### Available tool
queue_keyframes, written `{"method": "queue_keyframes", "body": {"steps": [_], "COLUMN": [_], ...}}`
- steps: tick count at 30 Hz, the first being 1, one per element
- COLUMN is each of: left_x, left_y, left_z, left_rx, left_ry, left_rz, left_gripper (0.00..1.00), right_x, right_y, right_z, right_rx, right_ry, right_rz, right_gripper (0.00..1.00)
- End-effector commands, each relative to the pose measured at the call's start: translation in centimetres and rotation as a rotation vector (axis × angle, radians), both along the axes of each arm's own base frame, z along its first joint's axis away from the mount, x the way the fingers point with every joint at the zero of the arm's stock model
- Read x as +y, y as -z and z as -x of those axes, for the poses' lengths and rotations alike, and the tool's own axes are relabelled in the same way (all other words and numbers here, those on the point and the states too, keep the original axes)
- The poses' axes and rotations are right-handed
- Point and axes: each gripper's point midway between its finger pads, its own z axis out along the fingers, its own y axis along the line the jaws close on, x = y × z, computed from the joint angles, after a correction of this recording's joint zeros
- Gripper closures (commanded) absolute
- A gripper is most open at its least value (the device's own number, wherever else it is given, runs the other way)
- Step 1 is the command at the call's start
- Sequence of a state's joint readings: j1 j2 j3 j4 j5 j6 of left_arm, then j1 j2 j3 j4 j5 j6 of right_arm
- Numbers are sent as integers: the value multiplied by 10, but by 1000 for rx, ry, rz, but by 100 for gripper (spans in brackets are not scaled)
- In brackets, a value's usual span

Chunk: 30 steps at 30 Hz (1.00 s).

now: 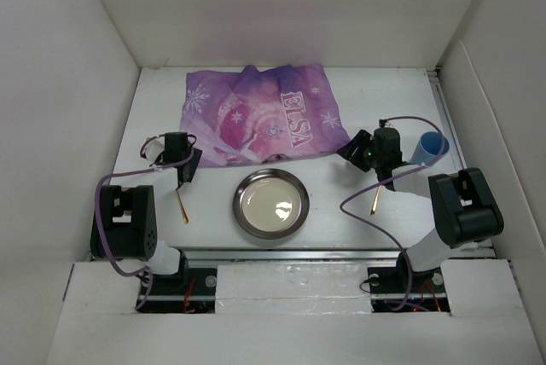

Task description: Set the dinner table for one person

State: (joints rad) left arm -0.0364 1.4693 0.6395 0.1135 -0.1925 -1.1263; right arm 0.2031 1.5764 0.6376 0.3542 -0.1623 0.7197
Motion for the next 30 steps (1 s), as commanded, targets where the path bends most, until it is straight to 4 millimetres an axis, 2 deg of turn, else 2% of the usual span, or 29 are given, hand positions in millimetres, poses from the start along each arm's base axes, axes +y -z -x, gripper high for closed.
{"method": "queue_keyframes", "body": {"steps": [1, 4, 5, 7, 8, 14, 20, 21, 23, 27, 30], "left_x": [2, 1, 2, 2, 2, 9, 7, 6, 7, 5, 3], "left_y": [6, 10, 10, 11, 11, 17, 14, 12, 6, -14, -35], "left_z": [-2, -2, -2, -1, 0, 8, 2, 2, -2, -4, -8], "left_rx": [44, 71, 76, 82, 83, 98, 69, 56, 15, -46, -102], "left_ry": [-42, -43, -42, -37, -32, -27, 0, 6, 9, 30, 30], "left_rz": [18, 21, 17, 11, 10, -42, -44, -41, -48, -87, -115], "left_gripper": [51, 62, 72, 76, 86, 100, 100, 100, 100, 100, 100], "right_x": [0, 5, 7, 7, 6, 9, 19, 19, 21, 19, 24], "right_y": [-18, -15, -17, -13, -12, -11, 7, 12, 10, 3, -6], "right_z": [-18, -26, -30, -34, -35, -54, -62, -63, -64, -73, -72], "right_rx": [-58, -45, -49, -37, -35, -37, 18, 25, 12, 1, -21], "right_ry": [26, 36, 39, 54, 63, 99, 110, 115, 123, 142, 126], "right_rz": [-66, -105, -117, -130, -130, -171, -214, -219, -226, -213, -199], "right_gripper": [43, 43, 43, 43, 43, 41, 44, 47, 55, 90, 95]}}
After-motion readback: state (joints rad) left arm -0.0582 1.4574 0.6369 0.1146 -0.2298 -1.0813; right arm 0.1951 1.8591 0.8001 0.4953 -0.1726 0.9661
